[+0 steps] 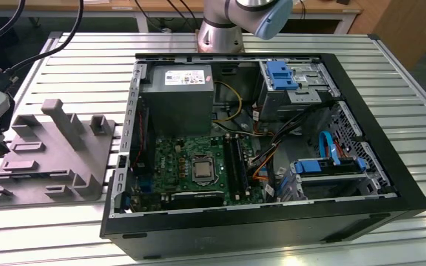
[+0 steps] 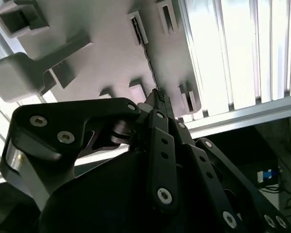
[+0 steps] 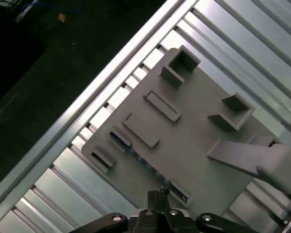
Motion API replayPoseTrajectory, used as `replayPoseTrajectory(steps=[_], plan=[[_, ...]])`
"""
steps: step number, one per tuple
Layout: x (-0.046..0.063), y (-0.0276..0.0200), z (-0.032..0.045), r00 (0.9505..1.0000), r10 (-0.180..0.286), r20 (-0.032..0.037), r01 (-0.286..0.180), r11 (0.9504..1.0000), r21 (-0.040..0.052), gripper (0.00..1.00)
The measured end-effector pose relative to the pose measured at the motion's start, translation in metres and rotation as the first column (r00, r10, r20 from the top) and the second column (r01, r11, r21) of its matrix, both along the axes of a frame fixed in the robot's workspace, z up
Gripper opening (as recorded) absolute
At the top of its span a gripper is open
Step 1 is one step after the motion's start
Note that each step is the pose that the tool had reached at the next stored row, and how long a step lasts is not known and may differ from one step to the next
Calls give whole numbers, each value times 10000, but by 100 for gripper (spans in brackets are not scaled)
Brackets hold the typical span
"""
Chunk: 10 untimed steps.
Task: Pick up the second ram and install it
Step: 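Pick up the second ram and move it above second insertion slot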
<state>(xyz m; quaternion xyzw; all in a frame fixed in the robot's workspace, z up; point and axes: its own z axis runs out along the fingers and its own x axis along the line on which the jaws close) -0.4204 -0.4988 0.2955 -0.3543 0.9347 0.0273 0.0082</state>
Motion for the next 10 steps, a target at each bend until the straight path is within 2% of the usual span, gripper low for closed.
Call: replayPoseTrajectory(steps=[5, 10], plan=[[0, 0, -13, 9960, 897, 0, -897, 9960, 0, 10], [0, 0, -29, 9836, 1804, 0, -1804, 9836, 0, 10]])
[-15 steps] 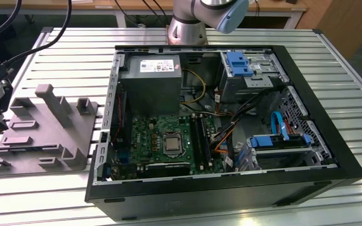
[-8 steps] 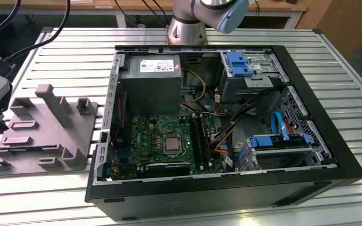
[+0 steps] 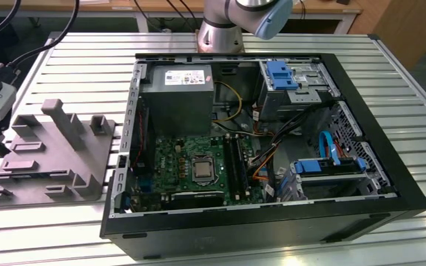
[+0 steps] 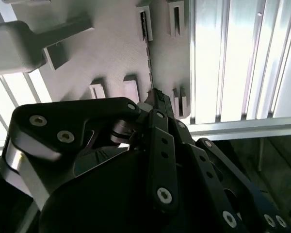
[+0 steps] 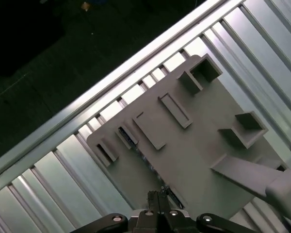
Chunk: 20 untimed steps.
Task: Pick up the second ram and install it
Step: 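Pick up the second ram and move it above second insertion slot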
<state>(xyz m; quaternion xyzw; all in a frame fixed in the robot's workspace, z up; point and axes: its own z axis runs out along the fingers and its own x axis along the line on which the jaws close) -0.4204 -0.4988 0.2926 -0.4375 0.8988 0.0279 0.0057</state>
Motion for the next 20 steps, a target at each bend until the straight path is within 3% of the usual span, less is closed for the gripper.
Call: replayPoseTrajectory(steps=[5, 10, 15, 20], plan=[[0, 0, -17, 9959, 909, 0, -909, 9959, 0, 10], [0, 0, -36, 9837, 1800, -1, -1800, 9837, -1, 10], [0, 0, -63, 9631, 2692, 0, -2692, 9631, 0, 10], [0, 0, -99, 9344, 3561, 1, -3561, 9344, 0, 10]])
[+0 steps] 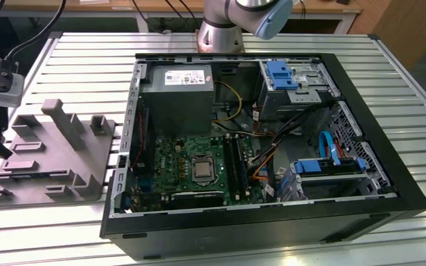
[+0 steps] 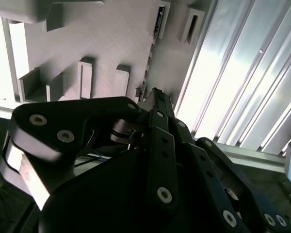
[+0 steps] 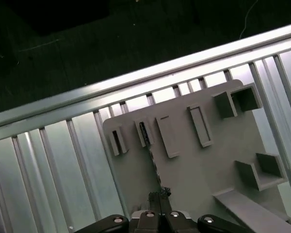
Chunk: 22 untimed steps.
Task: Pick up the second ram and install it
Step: 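Pick up the second ram and move it above second insertion slot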
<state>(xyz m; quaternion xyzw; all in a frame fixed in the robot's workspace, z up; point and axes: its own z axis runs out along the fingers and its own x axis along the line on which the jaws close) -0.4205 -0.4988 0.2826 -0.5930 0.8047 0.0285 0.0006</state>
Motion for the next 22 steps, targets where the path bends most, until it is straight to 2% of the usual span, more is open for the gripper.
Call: replayPoseTrajectory(steps=[3, 6, 9, 12, 14, 22], plan=[[0, 0, -23, 9985, 539, 0, -539, 9985, 0, 10], [0, 0, -49, 9941, 1087, -1, -1087, 9941, -1, 10], [1, 0, -77, 9867, 1623, 0, -1623, 9867, 0, 10], [1, 0, -105, 9765, 2157, -1, -2157, 9765, 0, 10], [0, 0, -121, 9733, 2294, 0, -2294, 9733, 0, 10], [0, 0, -238, 9710, 2390, -14, -2390, 9710, 3, 10]])
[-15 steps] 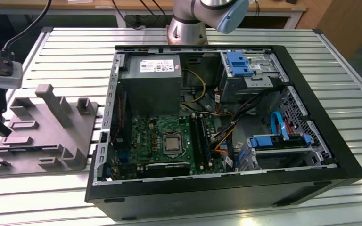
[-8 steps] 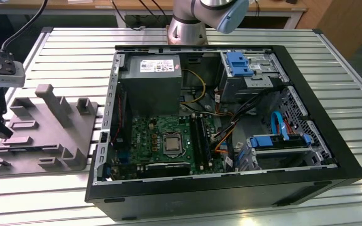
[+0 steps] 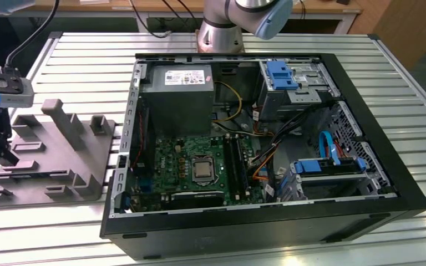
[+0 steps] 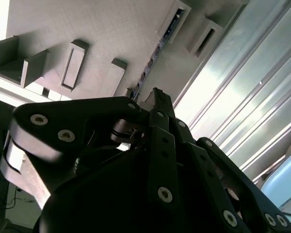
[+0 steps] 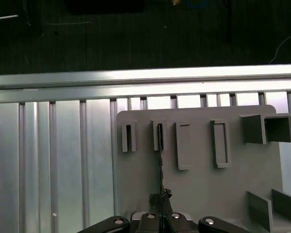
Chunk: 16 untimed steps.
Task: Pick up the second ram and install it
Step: 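Pick up the second ram and move it above second insertion slot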
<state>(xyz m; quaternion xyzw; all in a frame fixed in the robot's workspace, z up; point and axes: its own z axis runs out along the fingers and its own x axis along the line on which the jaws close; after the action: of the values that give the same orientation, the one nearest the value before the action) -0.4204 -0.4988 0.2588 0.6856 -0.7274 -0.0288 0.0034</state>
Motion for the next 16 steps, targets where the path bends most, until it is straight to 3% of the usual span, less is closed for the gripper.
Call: replayPoseTrajectory(steps=[12, 16], plan=[[14, 7, -164, 9999, 164, -6, -164, 9999, 0, 10], [16, 7, -175, 9996, 277, -8, -277, 9996, 7, 10]])
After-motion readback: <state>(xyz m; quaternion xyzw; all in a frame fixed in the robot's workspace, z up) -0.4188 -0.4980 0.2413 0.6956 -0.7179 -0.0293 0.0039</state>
